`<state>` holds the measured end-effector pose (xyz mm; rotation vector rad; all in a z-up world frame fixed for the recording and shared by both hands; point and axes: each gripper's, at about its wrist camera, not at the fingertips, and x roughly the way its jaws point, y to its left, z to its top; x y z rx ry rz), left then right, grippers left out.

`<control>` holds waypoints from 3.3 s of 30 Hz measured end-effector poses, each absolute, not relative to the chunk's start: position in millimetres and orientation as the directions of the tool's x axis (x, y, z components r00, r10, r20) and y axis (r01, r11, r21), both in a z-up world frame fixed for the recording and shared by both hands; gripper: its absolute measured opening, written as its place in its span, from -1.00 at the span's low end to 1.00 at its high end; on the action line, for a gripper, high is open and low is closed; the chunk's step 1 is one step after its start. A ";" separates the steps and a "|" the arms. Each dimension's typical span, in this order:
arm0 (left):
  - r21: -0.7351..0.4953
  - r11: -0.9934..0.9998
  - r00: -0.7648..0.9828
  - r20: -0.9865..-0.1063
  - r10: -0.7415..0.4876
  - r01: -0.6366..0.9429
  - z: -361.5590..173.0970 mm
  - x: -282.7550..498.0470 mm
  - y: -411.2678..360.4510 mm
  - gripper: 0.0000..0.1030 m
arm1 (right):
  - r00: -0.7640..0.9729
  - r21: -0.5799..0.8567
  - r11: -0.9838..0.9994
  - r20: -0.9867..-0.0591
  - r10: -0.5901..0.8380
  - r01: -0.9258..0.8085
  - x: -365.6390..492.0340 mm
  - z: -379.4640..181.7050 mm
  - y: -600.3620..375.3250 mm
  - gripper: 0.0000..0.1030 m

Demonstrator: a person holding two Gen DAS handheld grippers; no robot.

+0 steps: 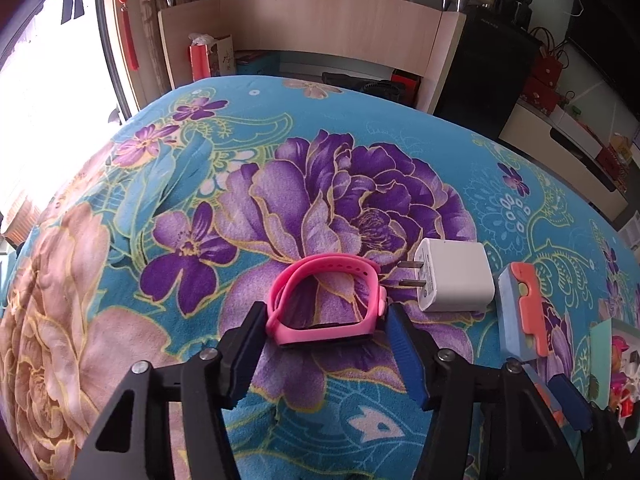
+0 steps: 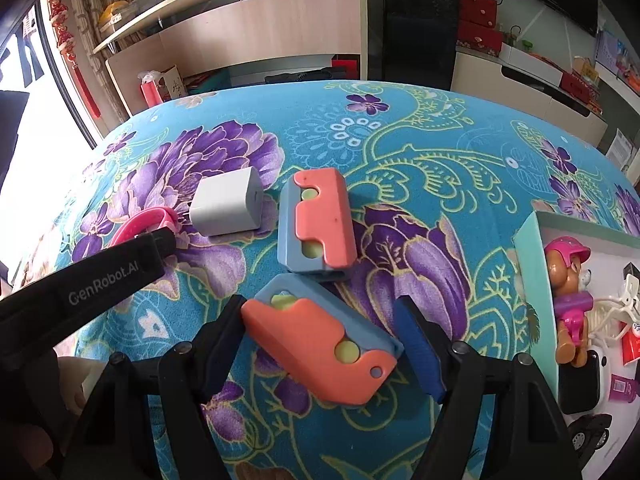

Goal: Organize rigid objects
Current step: 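Grasp the pink watch band with the left tool while the right tool grasps an orange-and-blue folding piece, then carry the pink band and orange piece over the white tray with both tools, then lower the pink band and orange piece into the tray and open both tools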

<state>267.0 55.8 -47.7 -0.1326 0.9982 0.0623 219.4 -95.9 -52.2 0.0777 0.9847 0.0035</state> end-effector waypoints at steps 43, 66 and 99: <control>0.008 0.969 0.657 -0.736 -0.161 0.247 58.6 191.7 -110.5 0.22 | 0.616 0.055 0.910 -0.753 -0.233 0.411 150.0 28.0 -286.1 0.47; 0.066 0.852 0.521 -0.815 -0.255 0.520 21.6 150.1 -228.1 0.23 | 0.519 0.042 0.798 -0.780 -0.350 0.601 117.7 14.1 -372.1 0.47; 0.119 0.840 0.488 -0.852 -0.187 0.529 -3.3 152.2 -237.8 0.41 | 0.462 0.002 0.821 -0.828 -0.319 0.570 133.2 -10.3 -365.4 0.48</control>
